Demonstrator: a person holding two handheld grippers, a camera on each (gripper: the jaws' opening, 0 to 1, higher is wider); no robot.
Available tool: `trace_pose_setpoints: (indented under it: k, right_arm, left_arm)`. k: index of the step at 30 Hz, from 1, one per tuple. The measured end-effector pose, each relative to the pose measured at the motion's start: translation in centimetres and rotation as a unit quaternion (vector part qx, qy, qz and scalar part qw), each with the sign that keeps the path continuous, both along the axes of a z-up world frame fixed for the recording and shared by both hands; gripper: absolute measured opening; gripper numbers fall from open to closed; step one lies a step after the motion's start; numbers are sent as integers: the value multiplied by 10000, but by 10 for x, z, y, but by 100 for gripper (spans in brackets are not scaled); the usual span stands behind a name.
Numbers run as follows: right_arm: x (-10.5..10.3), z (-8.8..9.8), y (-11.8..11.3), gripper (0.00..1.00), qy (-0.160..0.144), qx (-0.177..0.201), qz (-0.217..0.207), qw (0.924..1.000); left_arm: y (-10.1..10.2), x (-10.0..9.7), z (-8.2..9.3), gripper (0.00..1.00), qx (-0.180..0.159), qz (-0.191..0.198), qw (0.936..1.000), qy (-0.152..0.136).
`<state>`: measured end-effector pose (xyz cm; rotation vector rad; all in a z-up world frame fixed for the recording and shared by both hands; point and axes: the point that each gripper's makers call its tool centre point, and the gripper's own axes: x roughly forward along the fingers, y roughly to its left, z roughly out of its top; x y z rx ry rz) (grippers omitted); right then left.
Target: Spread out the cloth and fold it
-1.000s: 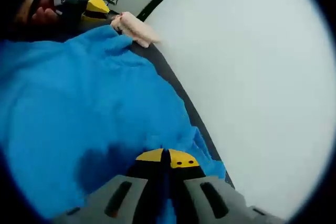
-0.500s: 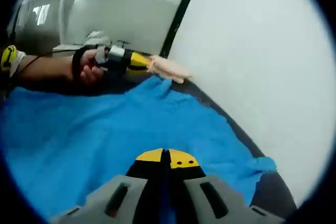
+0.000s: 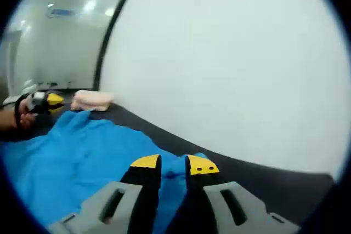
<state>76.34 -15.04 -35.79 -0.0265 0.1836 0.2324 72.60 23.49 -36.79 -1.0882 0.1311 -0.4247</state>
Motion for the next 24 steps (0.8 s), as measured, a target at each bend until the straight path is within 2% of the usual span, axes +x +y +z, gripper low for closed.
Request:
trace_pose_setpoints:
  k: [1, 3, 4, 5, 7, 9, 10, 11, 12, 13, 14, 15, 17, 19, 21, 23, 24]
  right_arm:
    - [4, -6, -7, 16, 108, 284, -146, 9994]
    - [6, -21, 0, 16, 259, 740, 17, 9969]
    - [3, -34, 9, 16, 485, 703, 186, 9962]
    - [3, -44, 14, 16, 603, 555, 265, 9963]
    - [-2, -60, 23, 17, 550, -104, 372, 9977]
    - [-5, -75, 20, 13, 712, -713, 300, 9945]
    - [-3, -61, 29, 2, 365, -645, 441, 9963]
    - [-6, -65, 21, 1, 594, -798, 195, 9948]
    - [0, -60, 12, 1, 515, -919, 171, 9943]
    - [0, -57, 11, 1, 492, -789, 209, 9954]
    - [1, -52, 5, 1, 578, -494, 184, 9969]
    - [1, -49, 0, 0, 557, -488, 167, 9971]
    - [0, -45, -9, 0, 516, -769, 158, 9956]
    - [-4, -51, -18, 0, 595, -975, 46, 9934]
    - [-3, -58, -23, 0, 650, -955, 88, 9933]
    - [-5, -75, -27, 0, 919, -921, 74, 9915]
    - [-5, -70, -30, 0, 795, -917, 12, 9926]
  left_arm:
    - [0, 0, 0, 11, 9, -7, 10000, 0]
    - [0, -1, 0, 11, 32, -12, 10000, -10]
    - [0, -1, 0, 11, 31, -11, 10000, -9]
    - [0, -1, 0, 11, 25, -8, 10000, -2]
    - [0, -2, 1, 11, 14, -9, 10000, -13]
    - [-1, -3, 1, 11, 24, -14, 10000, -18]
    - [-2, -4, 1, 11, 35, -21, 10000, -22]
    - [-2, -4, 1, 11, 38, -19, 10000, -22]
    - [-2, -4, 1, 11, 33, -22, 10000, -32]
    - [-1, -4, 1, 11, 23, -19, 10000, -31]
    - [-1, -4, 1, 11, 11, -8, 10000, -20]
    - [-1, -5, 1, 11, 9, -7, 10000, -20]
    - [-1, -5, 2, 11, -2, -6, 10000, -23]
    - [-2, -5, 1, 11, 33, -8, 10000, -11]
    - [-3, -5, 2, 11, 67, -21, 10000, -22]
    - [-4, -6, 2, 11, 56, -18, 10000, -28]
    - [-4, -6, 2, 11, 43, -11, 10000, -23]
